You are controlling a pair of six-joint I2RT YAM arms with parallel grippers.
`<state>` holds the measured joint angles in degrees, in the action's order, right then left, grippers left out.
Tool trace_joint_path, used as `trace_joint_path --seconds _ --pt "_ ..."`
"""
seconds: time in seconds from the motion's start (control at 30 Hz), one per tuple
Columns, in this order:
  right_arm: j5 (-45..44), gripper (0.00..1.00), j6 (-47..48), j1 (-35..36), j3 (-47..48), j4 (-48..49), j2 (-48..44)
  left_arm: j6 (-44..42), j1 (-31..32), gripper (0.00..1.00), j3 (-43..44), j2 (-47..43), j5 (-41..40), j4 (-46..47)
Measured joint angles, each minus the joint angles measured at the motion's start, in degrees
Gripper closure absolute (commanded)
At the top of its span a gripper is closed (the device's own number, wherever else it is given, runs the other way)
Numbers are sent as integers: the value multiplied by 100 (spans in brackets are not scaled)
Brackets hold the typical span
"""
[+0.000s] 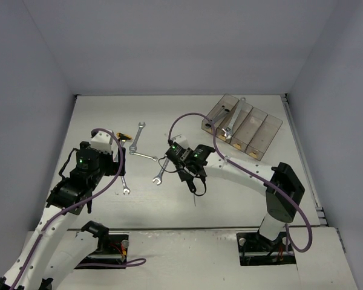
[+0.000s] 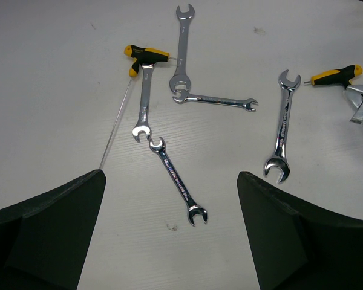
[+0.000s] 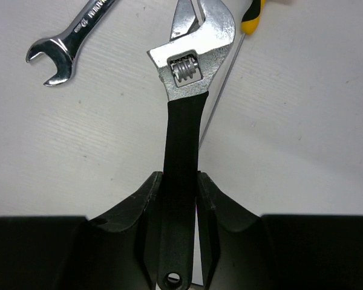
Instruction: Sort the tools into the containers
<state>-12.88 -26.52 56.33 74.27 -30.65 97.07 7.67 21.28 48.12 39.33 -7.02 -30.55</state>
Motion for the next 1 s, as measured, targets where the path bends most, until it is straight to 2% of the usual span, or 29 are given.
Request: trace_joint_path --seconds 0.63,1.0 --pt "-321 100 28 -246 -367 172 -218 2 0 12 0 2 -11 0" --pt "-75 100 -193 -261 -1831 857 -490 2 0 12 0 2 -11 0"
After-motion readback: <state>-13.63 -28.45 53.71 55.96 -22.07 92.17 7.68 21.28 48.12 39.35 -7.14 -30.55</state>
